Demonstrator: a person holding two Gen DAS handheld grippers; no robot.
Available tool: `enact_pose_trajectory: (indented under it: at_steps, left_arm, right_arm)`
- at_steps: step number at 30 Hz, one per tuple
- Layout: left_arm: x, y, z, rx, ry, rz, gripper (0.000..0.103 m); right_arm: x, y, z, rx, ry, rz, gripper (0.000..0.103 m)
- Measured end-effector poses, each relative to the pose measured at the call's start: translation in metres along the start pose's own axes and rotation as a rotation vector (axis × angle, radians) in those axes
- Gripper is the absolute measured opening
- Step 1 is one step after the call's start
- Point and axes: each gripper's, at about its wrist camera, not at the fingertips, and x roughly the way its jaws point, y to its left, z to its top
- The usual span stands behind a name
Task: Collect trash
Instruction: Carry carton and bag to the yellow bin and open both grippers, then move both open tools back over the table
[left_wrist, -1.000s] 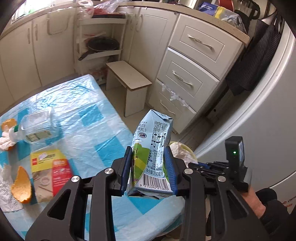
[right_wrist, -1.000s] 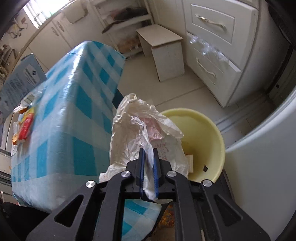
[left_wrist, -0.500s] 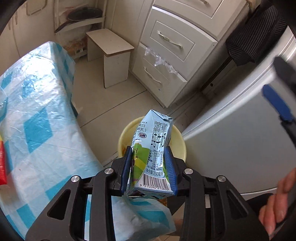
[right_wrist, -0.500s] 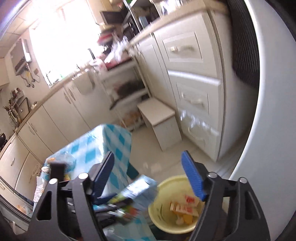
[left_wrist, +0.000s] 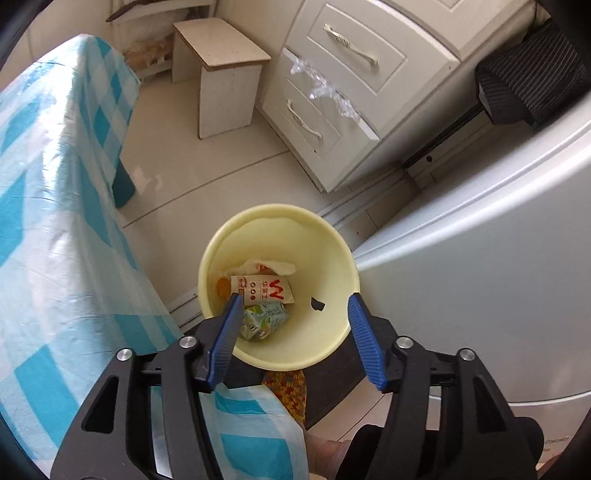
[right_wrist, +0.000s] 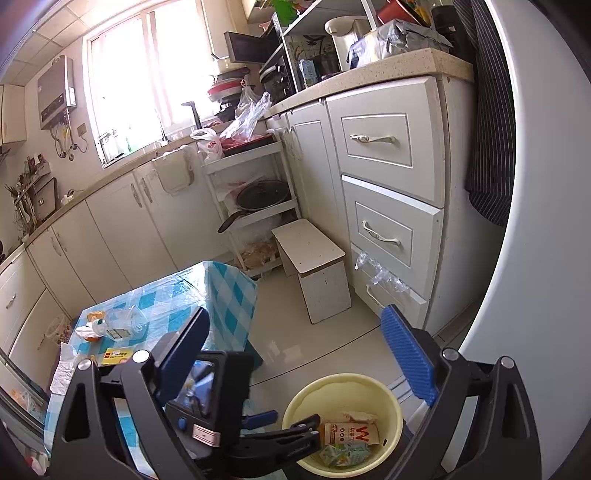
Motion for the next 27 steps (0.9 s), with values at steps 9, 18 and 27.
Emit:
enact_pose_trajectory:
  at_steps: [9,18,27]
  left_arm:
    - [-0.057,0.021,0.002,-0.03,-0.108,0.048,0.071]
    - [-0.122,0.063,-0.011,-0.06,-0.219,0.165,0.079]
    - [-0.176,0.108,-0.024,-0.09,-0.294,0.265,0.083]
  right_arm:
    - [-0.011,0.023,-0.002,-0.064,-0.039,-0.004,0.094]
    - [-0.018,0.058,-0.003,-0.146,-0.074,0.009,0.095]
    - [-0.017,0.1,-0.008,-0.226,-0.085,0.044,0.095]
